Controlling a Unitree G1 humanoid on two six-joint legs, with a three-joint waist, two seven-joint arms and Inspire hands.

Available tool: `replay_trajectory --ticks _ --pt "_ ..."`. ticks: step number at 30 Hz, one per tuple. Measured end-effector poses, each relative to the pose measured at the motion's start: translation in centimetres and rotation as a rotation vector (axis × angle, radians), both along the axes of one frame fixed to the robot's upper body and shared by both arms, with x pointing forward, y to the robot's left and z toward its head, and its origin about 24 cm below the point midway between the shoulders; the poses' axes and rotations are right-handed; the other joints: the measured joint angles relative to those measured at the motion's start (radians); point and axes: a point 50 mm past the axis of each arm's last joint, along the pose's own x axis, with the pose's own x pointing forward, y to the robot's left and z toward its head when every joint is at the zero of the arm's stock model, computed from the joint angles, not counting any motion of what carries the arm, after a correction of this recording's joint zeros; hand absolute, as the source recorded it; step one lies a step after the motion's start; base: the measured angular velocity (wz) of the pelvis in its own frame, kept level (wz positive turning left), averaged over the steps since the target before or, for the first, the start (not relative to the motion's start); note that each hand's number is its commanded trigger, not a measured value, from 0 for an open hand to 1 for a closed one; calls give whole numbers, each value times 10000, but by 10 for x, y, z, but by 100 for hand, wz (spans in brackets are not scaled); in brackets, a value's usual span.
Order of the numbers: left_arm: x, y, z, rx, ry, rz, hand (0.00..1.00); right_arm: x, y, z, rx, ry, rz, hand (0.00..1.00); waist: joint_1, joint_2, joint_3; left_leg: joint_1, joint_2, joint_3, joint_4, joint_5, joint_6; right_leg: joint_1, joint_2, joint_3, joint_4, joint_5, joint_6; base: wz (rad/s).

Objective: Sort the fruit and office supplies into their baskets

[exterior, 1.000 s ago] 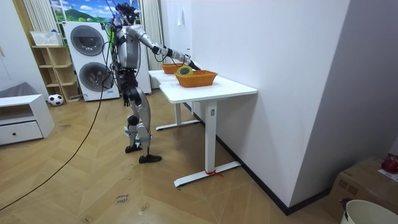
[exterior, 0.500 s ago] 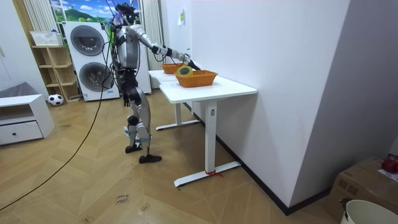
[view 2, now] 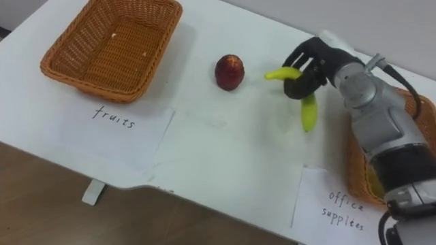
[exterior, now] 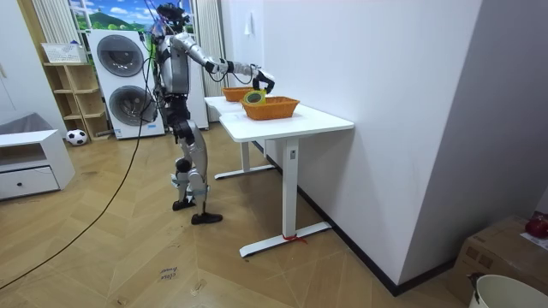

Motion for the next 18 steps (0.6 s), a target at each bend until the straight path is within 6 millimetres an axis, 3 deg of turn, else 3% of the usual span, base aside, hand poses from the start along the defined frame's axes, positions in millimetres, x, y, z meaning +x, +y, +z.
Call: replay_trajectory --ticks 8,11,18 --pt "-32 -2 -2 188 700 97 0 -8 11 53 993 -2064 597 100 -11 47 -34 585 -48 -200 -15 -48 61 706 -34 6 -16 -121 141 10" --pt "-38 -1 -2 302 961 61 0 -11 15 62 1095 -2438 765 100 76 42 -76 663 -48 -266 -12 -51 57 818 -36 -10 -16 -171 155 8" --pt "-36 -3 -2 305 961 -28 0 -12 17 64 1031 -2595 815 100 335 35 -79 765 -89 -470 -9 -53 61 965 -90 -34 53 -284 202 8"
